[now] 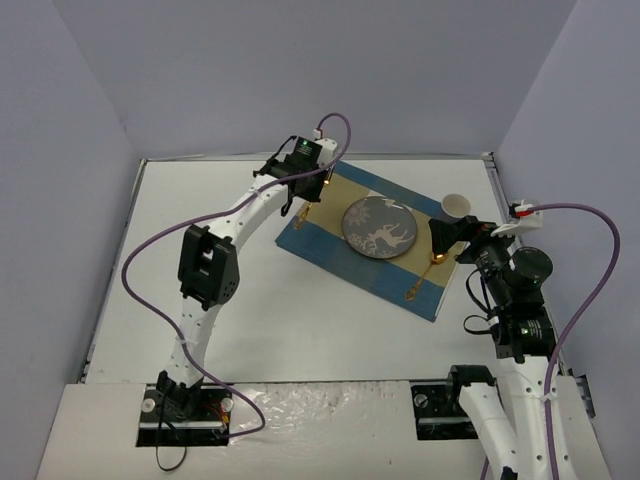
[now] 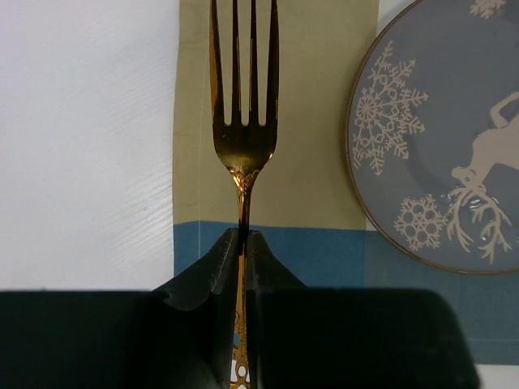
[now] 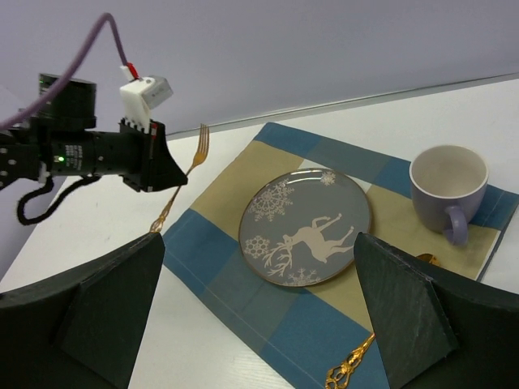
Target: Set the dinner table for one person
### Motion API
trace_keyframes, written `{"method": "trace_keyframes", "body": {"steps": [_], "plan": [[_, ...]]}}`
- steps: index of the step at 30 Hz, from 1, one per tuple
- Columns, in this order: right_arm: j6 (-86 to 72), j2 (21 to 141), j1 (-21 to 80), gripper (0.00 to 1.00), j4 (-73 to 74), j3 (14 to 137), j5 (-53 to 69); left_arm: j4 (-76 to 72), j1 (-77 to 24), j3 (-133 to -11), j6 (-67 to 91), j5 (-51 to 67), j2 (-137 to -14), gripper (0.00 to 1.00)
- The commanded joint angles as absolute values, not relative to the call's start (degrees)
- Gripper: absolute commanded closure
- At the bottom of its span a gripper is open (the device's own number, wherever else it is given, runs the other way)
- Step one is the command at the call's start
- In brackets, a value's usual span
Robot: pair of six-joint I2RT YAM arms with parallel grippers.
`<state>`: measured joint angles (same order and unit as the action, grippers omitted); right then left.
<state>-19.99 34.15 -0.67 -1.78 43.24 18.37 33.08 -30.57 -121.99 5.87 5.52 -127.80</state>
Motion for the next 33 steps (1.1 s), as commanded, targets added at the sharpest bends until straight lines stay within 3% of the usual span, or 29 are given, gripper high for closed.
{"method": "trace_keyframes", "body": {"steps": [1, 33], "plan": [[-18.48, 35.42, -0.35, 0.0, -4.48, 46.62, 17.25, 34.26, -31.85, -128.47, 3.19, 4.6, -130.7, 1.0], [-18.29, 35.25, -0.35, 0.0, -1.63, 46.28, 17.09, 33.66, -33.75, -133.94, 4.17, 0.71, -140.52, 1.0]]}}
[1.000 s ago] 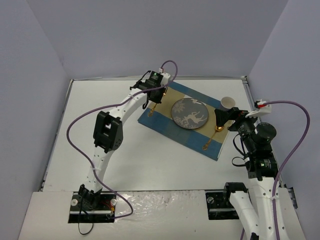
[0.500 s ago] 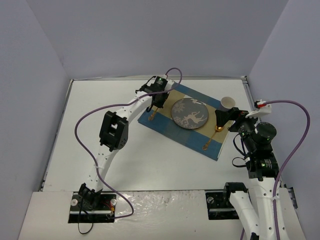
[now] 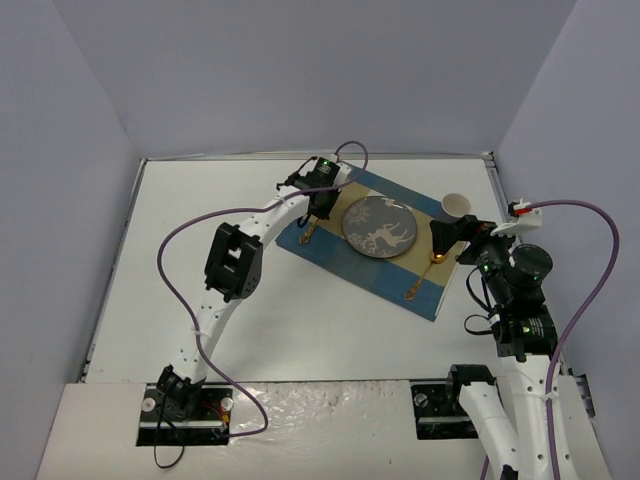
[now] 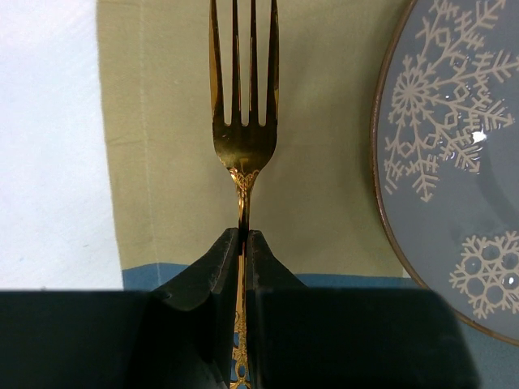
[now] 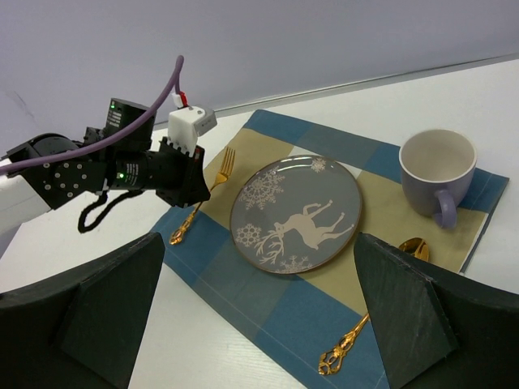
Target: Set the dinner table for one person
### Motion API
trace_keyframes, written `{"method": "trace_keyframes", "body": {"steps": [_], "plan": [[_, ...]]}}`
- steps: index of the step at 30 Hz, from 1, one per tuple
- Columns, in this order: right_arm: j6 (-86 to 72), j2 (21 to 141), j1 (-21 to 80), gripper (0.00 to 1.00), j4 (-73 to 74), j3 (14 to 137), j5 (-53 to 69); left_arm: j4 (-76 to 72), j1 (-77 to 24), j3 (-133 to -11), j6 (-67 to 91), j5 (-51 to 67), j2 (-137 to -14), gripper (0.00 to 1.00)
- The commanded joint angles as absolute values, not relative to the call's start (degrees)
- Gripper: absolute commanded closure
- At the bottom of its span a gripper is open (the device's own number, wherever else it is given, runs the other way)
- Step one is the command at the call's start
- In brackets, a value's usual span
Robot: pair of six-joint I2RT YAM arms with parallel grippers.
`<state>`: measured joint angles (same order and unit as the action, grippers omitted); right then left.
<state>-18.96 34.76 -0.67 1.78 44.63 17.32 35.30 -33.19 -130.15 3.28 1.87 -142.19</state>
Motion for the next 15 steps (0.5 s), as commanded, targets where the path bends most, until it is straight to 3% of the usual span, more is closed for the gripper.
{"method": "trace_keyframes", "body": {"steps": [1, 15], "plan": [[-18.2, 35.17, -0.35, 0.0, -1.59, 46.24, 17.13, 33.66, -33.75, -133.95, 4.29, 0.63, -140.77, 1.0], [-17.86, 34.89, -0.35, 0.0, -1.32, 45.7, 17.07, 33.93, -33.77, -133.83, 7.19, 0.53, -143.61, 1.0]]}}
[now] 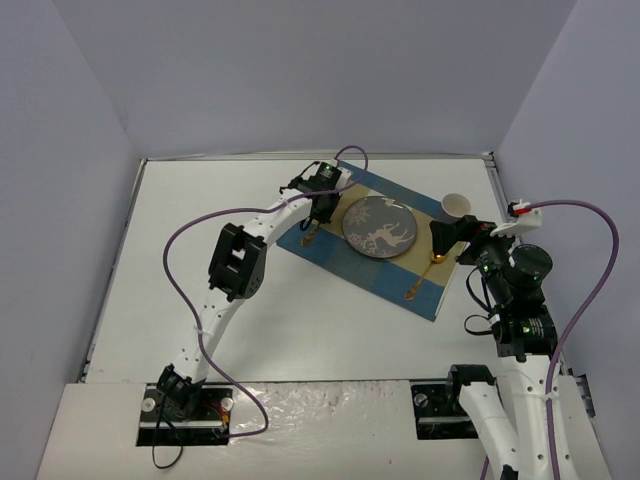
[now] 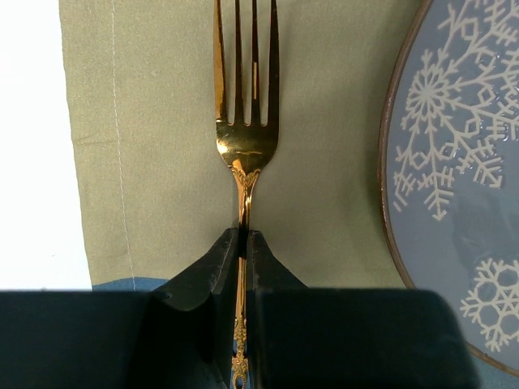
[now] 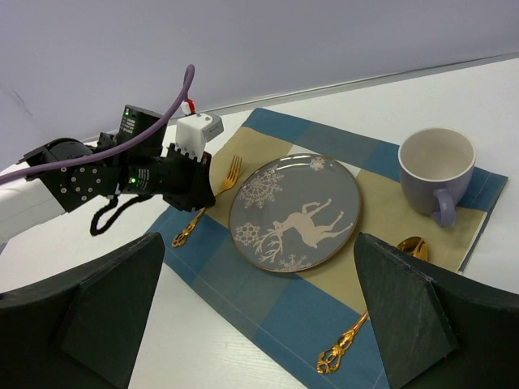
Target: Set the dinner table for one person
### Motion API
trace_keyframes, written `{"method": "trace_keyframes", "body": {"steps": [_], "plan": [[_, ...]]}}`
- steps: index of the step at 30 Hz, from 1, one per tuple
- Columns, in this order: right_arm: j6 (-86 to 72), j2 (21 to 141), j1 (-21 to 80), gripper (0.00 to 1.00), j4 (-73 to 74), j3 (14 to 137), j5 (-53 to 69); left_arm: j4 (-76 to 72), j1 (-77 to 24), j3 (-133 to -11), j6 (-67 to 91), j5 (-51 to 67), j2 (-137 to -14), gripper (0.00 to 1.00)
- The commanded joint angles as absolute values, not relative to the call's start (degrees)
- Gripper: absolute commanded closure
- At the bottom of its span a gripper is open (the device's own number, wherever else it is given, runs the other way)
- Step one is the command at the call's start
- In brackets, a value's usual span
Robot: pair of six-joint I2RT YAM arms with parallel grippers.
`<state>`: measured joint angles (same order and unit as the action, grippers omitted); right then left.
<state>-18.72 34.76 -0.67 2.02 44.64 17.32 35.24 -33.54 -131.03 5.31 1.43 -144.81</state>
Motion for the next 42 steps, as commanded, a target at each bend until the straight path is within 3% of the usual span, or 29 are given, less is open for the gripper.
{"method": "trace_keyframes", "body": {"steps": [1, 6, 9, 21, 30, 42], "plan": [[-17.93, 34.89, -0.35, 0.0, -1.32, 45.67, 17.14, 33.88, -33.84, -133.65, 7.11, 0.53, -143.61, 1.0], [-17.92, 34.49, -0.35, 0.0, -1.23, 45.11, 17.05, 33.56, -33.84, -132.93, 6.6, 0.53, -143.53, 0.85], [-18.02, 34.19, -0.35, 0.0, -1.31, 44.75, 17.42, 33.4, -33.92, -132.51, 6.92, 0.53, -143.1, 0.67], [-14.74, 32.29, -0.35, 0.0, 2.09, 47.79, 14.2, 32.19, -33.61, -128.82, 12.42, -2.95, -132.04, 0.22], [-6.06, 26.63, 1.17, 0.0, 11.06, 54.04, 4.76, 27.61, -31.78, -111.71, 16.61, -9.0, -106.5, 0.04], [-1.15, 10.69, 4.92, 0.0, 16.55, 53.71, -10.26, 28.17, -25.94, -77.14, 14.68, -18.27, -60.88, 0.03]]}}
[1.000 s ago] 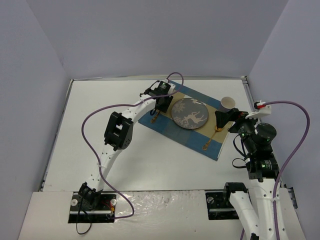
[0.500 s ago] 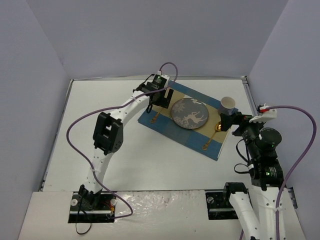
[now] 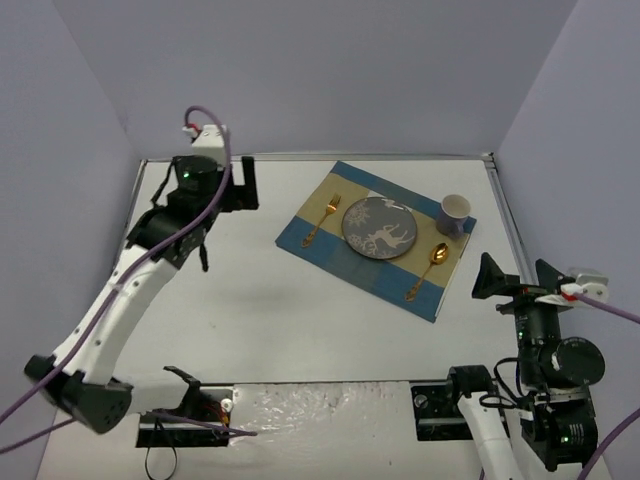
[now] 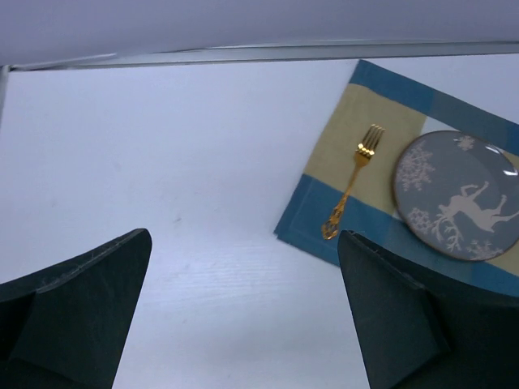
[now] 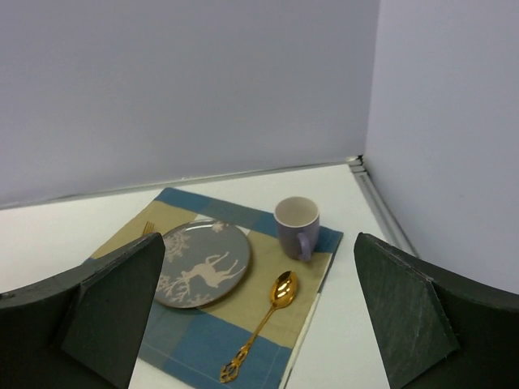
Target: Set the dinner table for one person
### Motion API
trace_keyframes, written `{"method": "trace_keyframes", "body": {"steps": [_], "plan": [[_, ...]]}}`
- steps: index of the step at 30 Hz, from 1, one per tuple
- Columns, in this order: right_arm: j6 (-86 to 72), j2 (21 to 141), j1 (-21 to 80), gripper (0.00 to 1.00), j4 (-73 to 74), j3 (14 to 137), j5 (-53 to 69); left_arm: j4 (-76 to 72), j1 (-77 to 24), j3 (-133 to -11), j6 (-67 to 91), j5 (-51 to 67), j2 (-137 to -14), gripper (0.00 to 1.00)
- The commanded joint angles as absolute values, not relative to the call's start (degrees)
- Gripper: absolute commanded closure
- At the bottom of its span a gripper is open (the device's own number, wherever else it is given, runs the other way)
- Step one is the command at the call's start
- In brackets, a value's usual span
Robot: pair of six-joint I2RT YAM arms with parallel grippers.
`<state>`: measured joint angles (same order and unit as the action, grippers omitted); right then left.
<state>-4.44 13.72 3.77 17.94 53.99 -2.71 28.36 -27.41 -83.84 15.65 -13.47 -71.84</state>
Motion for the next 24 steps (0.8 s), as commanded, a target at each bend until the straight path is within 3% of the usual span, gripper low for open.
{"method": "trace_keyframes", "body": {"steps": [1, 8, 24], "plan": [[-1.11, 9.97, 4.94, 0.0, 16.7, 53.27, -11.1, 28.39, -25.54, -74.84, 14.63, -18.48, -58.25, 0.03], [-0.62, 4.87, 5.45, 0.0, 16.71, 48.84, -13.72, 27.09, -24.35, -56.33, 13.47, -26.62, -40.96, 0.03], [-2.64, 1.88, 5.71, 0.0, 16.19, 42.8, -18.57, 25.17, -22.23, -47.73, 13.29, -35.15, -32.26, 0.03]]}}
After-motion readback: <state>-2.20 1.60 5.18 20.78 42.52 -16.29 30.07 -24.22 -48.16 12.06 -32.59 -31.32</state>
